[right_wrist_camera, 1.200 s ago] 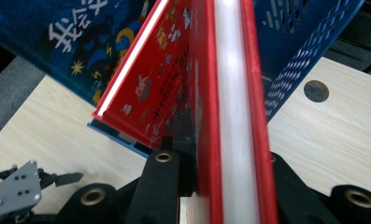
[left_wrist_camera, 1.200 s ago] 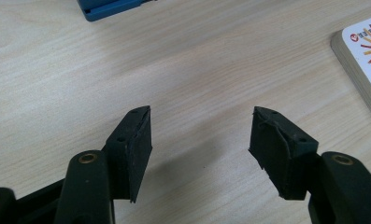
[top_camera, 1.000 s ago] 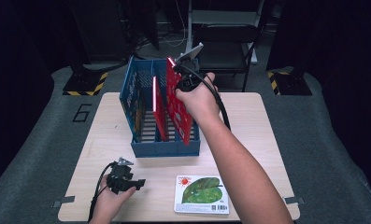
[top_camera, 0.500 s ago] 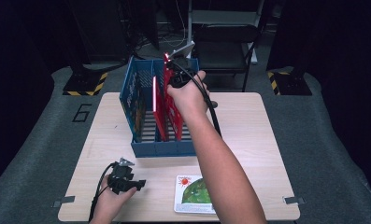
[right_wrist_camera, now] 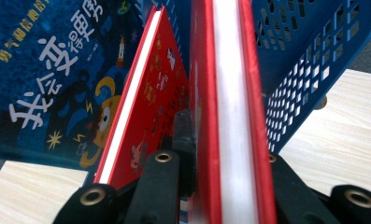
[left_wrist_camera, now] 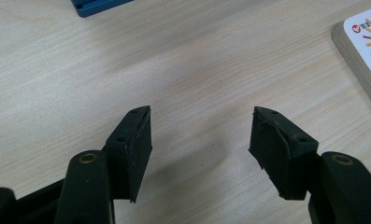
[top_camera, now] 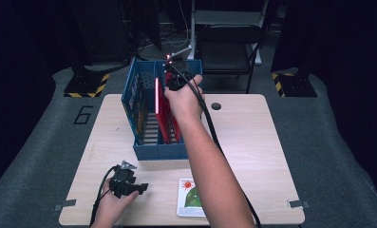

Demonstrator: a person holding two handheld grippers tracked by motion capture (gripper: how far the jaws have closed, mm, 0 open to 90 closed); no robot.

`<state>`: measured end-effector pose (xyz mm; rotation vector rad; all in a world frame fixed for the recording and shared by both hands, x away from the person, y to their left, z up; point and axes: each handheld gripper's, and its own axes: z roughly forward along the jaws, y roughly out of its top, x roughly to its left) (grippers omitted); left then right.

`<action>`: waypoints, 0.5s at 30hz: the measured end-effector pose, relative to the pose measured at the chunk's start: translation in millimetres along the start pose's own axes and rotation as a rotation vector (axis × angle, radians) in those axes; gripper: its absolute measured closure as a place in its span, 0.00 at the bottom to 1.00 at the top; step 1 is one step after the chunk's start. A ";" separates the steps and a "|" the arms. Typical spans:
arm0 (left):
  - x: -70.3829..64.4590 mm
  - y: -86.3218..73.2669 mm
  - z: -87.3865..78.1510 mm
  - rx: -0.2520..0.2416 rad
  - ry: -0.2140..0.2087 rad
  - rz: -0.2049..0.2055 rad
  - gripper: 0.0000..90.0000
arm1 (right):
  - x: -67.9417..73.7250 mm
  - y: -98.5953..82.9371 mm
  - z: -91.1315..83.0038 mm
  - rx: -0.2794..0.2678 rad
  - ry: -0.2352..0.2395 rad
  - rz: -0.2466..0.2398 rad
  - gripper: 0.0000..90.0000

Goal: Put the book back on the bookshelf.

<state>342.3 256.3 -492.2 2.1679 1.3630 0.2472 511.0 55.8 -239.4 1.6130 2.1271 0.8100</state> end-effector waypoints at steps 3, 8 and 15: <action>0.2 -0.4 -0.5 0.000 -0.004 -0.004 0.43 | 1.4 -0.1 4.2 -0.001 -0.007 0.003 0.88; 0.3 0.1 0.1 -0.005 -0.006 -0.008 0.43 | 7.7 -1.1 10.1 -0.001 -0.021 0.003 0.88; 0.0 -0.3 0.0 -0.006 -0.007 -0.005 0.43 | 10.2 -6.4 21.3 -0.007 -0.029 0.006 0.87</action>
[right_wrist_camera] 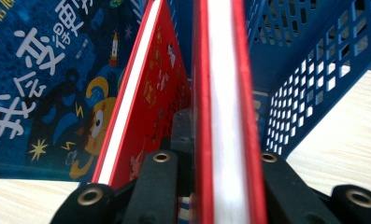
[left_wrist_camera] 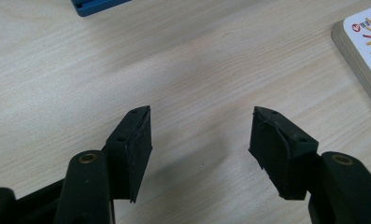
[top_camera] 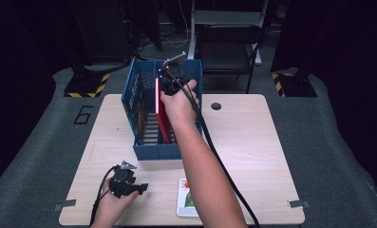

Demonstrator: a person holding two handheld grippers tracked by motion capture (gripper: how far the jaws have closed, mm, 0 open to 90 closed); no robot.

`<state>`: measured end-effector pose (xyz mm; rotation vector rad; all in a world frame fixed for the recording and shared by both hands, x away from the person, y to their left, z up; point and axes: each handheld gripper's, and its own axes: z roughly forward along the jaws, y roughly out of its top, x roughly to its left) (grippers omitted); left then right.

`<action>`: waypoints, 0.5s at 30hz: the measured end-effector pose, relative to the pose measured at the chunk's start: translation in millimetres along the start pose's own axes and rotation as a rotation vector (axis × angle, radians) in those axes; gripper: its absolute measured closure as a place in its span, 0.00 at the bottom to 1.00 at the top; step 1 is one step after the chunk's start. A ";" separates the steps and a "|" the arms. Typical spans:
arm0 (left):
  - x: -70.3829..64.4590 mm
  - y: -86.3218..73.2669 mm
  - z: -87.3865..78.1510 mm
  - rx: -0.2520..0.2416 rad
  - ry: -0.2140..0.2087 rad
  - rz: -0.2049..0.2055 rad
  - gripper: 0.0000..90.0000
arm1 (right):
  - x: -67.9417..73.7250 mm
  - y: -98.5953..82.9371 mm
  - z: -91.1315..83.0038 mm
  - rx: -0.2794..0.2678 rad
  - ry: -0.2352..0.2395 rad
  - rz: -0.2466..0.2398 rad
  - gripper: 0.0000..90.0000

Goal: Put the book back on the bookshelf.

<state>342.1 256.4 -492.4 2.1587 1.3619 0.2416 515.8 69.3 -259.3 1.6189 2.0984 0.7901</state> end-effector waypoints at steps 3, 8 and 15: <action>-0.5 -0.2 -0.4 0.007 -0.008 -0.008 0.43 | 0.1 -2.5 6.7 0.013 -0.007 -0.010 0.86; -2.1 -0.7 1.3 -0.015 0.003 -0.017 0.43 | 2.2 -9.0 20.9 0.039 -0.020 -0.022 0.87; -0.2 -0.9 0.8 -0.008 0.001 -0.011 0.43 | -0.1 -12.9 32.2 0.040 -0.021 -0.019 0.87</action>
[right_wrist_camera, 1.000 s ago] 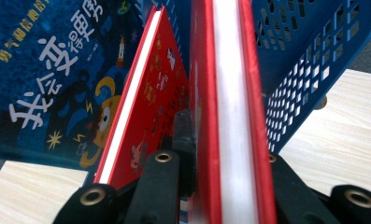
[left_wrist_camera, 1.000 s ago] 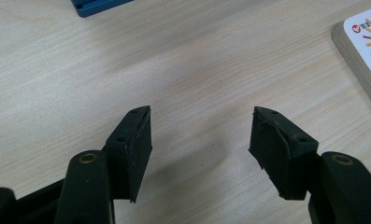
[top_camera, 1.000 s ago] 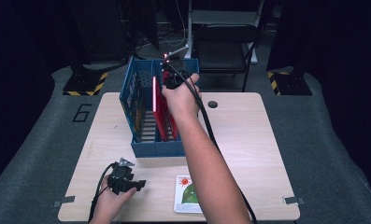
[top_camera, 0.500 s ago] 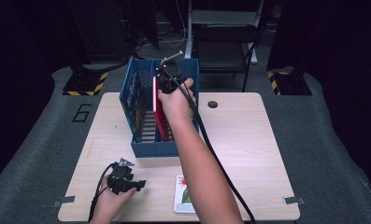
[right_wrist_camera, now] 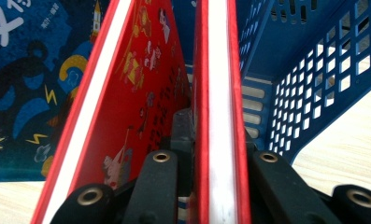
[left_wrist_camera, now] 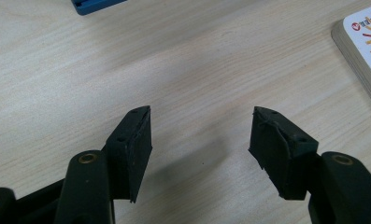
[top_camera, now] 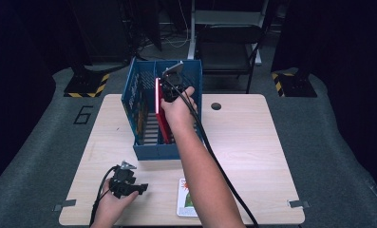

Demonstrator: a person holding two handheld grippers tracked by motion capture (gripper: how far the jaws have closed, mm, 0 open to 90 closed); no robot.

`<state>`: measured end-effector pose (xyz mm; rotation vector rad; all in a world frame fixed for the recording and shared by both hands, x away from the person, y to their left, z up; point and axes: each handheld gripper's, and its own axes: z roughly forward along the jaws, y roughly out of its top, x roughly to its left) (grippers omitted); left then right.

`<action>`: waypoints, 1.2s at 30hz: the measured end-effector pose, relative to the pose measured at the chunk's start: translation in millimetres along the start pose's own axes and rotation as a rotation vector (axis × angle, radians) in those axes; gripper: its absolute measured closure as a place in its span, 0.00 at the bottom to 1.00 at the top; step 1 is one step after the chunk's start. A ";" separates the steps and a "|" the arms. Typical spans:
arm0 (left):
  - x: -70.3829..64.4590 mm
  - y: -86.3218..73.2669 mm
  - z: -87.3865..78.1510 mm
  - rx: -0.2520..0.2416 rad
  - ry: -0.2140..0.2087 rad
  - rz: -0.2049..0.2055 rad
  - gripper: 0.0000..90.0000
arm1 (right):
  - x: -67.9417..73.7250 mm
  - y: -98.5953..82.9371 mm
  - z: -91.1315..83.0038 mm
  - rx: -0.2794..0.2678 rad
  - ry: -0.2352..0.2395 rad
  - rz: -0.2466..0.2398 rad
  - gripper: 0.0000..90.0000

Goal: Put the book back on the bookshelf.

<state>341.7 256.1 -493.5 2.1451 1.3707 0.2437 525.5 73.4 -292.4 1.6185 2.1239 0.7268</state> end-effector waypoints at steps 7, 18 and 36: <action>-2.9 -0.6 0.5 -0.001 -0.005 -0.021 0.43 | 3.0 -4.0 8.1 0.016 -0.001 -0.018 0.86; -2.1 -1.0 0.8 0.003 -0.003 -0.006 0.43 | 0.5 -8.3 15.6 0.043 0.030 -0.028 0.83; -2.3 -0.8 0.5 0.007 -0.005 -0.008 0.43 | 2.1 -9.8 15.3 0.025 0.068 -0.053 0.75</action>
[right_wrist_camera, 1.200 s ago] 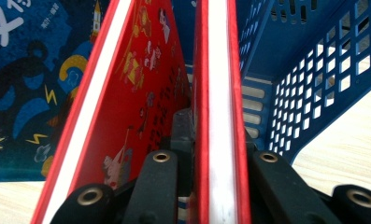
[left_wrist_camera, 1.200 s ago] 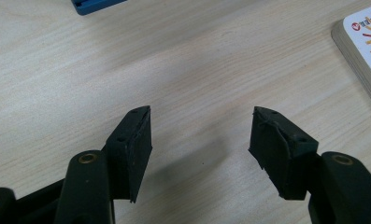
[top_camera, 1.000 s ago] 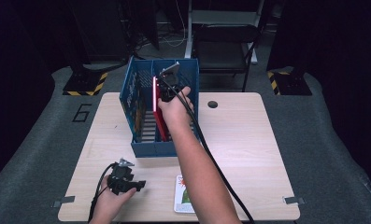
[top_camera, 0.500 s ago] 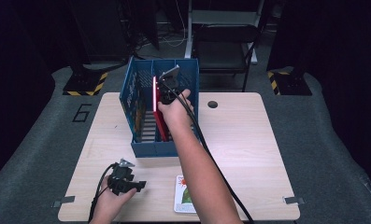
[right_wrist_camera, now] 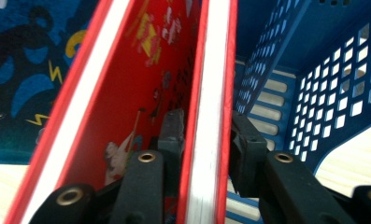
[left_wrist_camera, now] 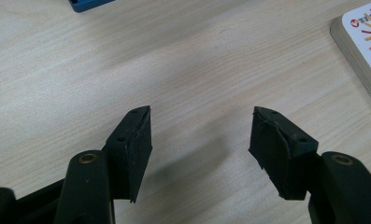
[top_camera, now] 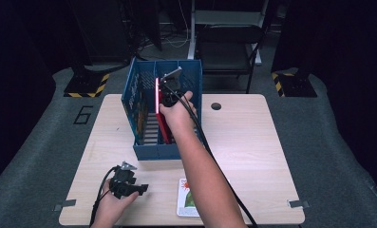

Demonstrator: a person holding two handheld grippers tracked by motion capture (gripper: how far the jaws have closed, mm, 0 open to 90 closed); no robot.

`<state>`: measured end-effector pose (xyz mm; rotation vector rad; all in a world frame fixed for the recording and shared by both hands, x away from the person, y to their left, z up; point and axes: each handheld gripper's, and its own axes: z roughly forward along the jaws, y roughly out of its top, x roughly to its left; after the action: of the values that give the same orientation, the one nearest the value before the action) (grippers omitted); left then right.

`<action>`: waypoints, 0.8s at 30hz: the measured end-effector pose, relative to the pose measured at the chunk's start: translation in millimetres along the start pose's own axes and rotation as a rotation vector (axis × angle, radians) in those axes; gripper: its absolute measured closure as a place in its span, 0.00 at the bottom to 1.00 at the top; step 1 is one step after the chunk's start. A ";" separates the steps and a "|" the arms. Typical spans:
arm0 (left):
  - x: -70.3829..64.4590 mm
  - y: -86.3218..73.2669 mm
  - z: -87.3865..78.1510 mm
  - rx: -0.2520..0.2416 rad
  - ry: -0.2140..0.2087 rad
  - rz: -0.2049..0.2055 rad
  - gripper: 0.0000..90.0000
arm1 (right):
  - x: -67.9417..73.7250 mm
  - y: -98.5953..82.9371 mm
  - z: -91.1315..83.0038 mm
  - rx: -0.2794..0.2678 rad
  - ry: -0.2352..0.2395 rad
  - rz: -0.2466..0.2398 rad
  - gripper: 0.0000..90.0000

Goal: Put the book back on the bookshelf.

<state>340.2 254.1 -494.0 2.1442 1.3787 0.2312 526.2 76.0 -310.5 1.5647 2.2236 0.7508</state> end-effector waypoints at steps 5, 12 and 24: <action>0.3 0.1 -0.1 0.002 0.003 0.011 0.43 | -0.3 2.3 -12.6 -0.006 0.029 0.001 0.70; -1.8 0.3 0.9 0.004 0.007 0.018 0.43 | -1.0 4.7 -37.2 -0.031 0.065 -0.026 0.65; -1.9 -0.3 3.4 0.012 0.002 0.007 0.43 | -4.7 3.6 -65.6 -0.069 0.128 -0.046 0.62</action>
<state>340.6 251.3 -496.6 2.1591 1.3771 0.2284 495.4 57.2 -255.4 1.4659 2.2885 0.9274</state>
